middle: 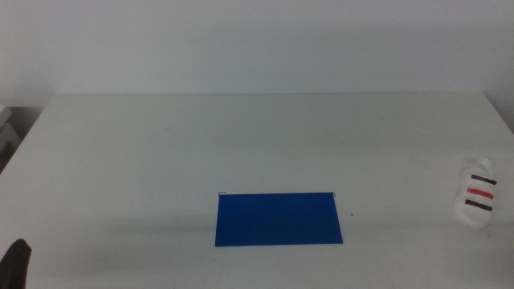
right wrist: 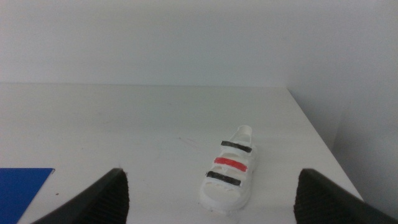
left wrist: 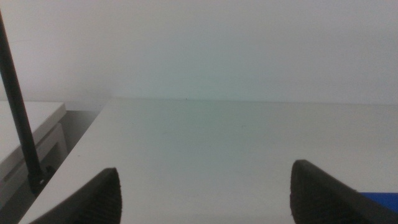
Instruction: Use one arm to grab the shoe from the table and place it on the mat.
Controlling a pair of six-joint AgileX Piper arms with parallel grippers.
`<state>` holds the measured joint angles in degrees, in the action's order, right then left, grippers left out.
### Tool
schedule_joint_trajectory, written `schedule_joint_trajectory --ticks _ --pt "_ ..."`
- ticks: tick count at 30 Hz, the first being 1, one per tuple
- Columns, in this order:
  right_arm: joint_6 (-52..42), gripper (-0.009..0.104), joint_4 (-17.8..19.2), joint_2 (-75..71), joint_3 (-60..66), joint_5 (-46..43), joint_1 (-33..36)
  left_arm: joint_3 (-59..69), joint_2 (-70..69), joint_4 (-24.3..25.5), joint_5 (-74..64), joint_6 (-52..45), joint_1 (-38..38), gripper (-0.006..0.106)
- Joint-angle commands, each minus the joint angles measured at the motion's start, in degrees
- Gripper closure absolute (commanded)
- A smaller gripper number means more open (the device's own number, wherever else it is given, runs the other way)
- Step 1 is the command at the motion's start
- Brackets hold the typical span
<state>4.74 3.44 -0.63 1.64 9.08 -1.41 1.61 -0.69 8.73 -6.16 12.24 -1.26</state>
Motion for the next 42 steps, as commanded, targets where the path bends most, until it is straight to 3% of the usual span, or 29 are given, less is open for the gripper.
schedule_joint_trajectory --ticks 1,9,18,34,42 --pt "-0.35 0.003 -0.36 -1.47 0.08 -4.46 0.00 0.50 -0.80 0.00 4.33 0.36 -0.19 0.008" --pt "-0.35 0.003 -0.96 4.33 -8.57 2.08 0.00 0.50 -0.80 0.00 4.33 0.36 -0.19 0.008" --pt "-0.35 0.003 -0.87 20.66 -22.78 6.25 0.00 0.50 -0.80 0.00 4.33 0.36 -0.19 0.008" --pt "2.23 0.003 -1.38 55.36 -57.97 35.35 0.00 0.50 -0.80 0.00 4.33 0.36 -0.19 0.008" --pt "18.45 0.003 -0.78 73.13 -71.37 47.24 -0.05 0.50 -0.80 0.00 4.33 0.36 -0.19 0.008"
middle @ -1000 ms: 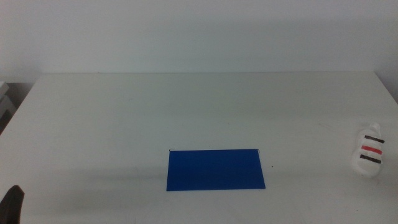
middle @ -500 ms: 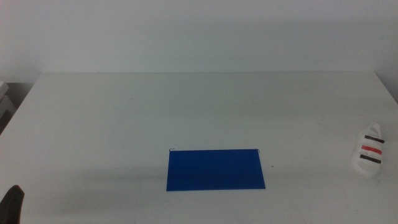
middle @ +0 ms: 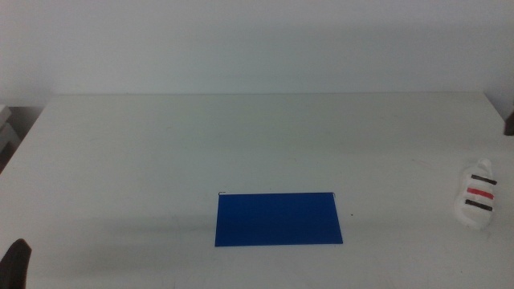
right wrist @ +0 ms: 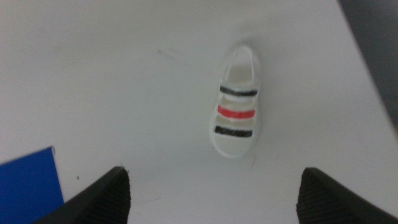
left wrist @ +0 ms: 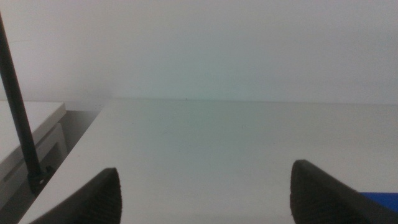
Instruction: Use one arm to grab the shoe from the table and place it on the mat.
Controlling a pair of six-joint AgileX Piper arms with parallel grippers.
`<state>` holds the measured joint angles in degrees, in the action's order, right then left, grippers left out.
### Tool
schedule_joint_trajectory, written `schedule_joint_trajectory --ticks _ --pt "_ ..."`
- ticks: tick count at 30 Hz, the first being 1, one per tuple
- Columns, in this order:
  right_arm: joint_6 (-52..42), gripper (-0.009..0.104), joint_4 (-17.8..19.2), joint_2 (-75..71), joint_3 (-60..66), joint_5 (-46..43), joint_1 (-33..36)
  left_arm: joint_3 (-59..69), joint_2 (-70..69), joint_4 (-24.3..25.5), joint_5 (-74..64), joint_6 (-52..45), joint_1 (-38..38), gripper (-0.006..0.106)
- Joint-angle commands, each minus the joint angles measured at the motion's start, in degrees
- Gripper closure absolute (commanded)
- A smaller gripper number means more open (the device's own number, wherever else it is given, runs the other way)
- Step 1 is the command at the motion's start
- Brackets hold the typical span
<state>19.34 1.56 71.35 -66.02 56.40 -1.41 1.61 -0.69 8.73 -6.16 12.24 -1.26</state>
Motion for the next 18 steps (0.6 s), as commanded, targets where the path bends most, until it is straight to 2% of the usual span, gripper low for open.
schedule_joint_trajectory --ticks 1,11,18 --pt "5.71 0.003 1.15 3.01 -4.78 0.86 -0.05 0.50 -0.80 0.00 4.33 0.36 -0.19 0.008" --pt "10.45 0.003 2.94 17.30 -7.64 1.42 -0.11 0.50 -0.80 0.00 4.33 0.36 -0.19 0.008" --pt "10.45 0.003 6.46 23.02 -7.64 -1.65 -0.18 0.50 -0.80 0.00 4.33 0.36 -0.19 0.008"
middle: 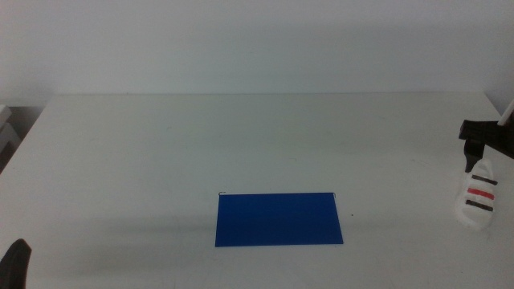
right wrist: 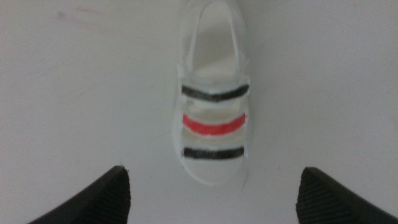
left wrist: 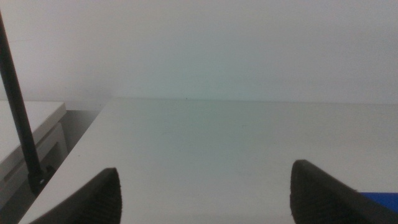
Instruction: Use one arm to grab the shoe from the table and place it on the mat.
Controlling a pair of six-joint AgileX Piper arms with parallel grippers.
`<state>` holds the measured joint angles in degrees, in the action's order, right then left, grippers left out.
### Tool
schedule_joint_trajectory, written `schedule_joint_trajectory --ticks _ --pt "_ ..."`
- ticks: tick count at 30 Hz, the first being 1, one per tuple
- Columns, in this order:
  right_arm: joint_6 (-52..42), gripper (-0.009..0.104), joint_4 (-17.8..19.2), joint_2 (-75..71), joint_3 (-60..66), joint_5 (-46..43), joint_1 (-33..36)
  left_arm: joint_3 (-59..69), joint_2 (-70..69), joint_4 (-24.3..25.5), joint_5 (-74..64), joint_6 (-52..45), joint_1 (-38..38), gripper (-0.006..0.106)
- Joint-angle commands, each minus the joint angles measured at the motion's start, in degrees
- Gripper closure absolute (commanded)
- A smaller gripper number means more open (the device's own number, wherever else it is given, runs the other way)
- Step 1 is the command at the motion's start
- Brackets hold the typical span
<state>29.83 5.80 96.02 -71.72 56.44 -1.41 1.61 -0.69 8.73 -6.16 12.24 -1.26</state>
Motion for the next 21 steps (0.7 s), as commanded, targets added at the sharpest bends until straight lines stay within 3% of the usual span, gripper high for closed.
schedule_joint_trajectory --ticks 1,11,21 --pt "-0.04 0.003 2.27 -1.17 -1.94 -2.22 -0.49 0.50 -0.80 0.00 4.33 0.36 -0.19 0.008" --pt "0.17 0.003 2.45 2.14 -1.94 -7.22 -2.40 0.50 -0.80 0.00 4.33 0.36 -0.19 0.008" --pt "0.57 0.004 5.42 7.60 -1.94 -11.00 -2.40 0.50 -0.80 0.00 4.33 0.36 -0.19 0.008"
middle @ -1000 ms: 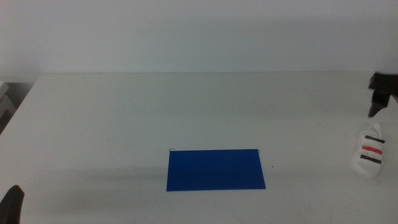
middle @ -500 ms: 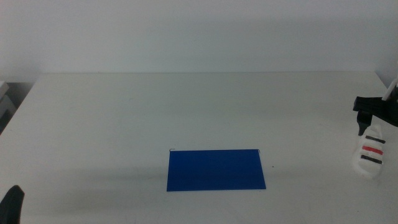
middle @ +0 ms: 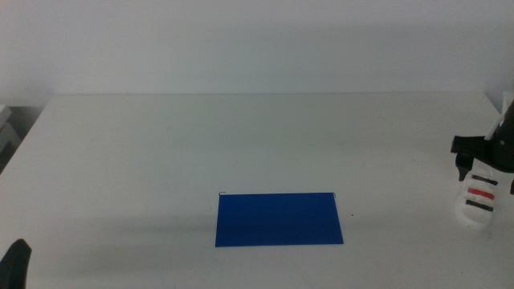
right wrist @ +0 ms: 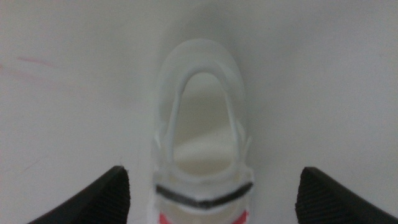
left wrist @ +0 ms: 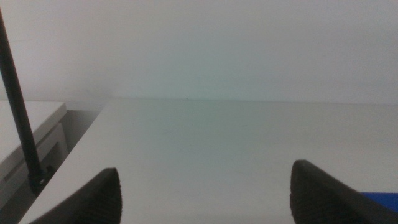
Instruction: Use one arm to grab the shoe from the table and place it on the mat.
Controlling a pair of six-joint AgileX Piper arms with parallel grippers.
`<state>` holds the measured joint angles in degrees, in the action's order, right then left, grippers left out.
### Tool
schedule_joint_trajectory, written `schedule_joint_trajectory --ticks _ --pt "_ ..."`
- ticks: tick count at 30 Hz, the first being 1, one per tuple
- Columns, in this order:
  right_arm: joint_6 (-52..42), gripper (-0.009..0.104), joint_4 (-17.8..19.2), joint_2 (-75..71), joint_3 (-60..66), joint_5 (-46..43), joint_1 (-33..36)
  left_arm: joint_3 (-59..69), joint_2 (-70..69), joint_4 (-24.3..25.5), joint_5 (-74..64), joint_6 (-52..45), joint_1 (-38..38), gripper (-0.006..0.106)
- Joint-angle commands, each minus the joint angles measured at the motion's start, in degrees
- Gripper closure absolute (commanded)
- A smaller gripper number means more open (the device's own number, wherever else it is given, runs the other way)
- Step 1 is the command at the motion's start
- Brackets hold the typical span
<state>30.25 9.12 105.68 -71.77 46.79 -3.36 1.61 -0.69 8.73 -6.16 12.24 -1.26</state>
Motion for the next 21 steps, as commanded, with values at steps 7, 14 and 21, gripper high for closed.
schedule_joint_trajectory --ticks 7,14,21 --pt "0.30 0.011 2.35 0.82 -1.89 -2.27 -0.45 0.50 -0.80 0.00 4.33 0.36 -0.19 0.008" --pt "0.35 0.034 2.35 1.31 -1.72 -3.29 -0.45 0.50 -0.80 0.00 4.33 0.36 -0.19 0.008" --pt "0.23 0.073 2.45 1.95 -1.63 -3.19 -0.45 0.50 -0.80 0.00 4.33 0.36 -0.19 0.008"
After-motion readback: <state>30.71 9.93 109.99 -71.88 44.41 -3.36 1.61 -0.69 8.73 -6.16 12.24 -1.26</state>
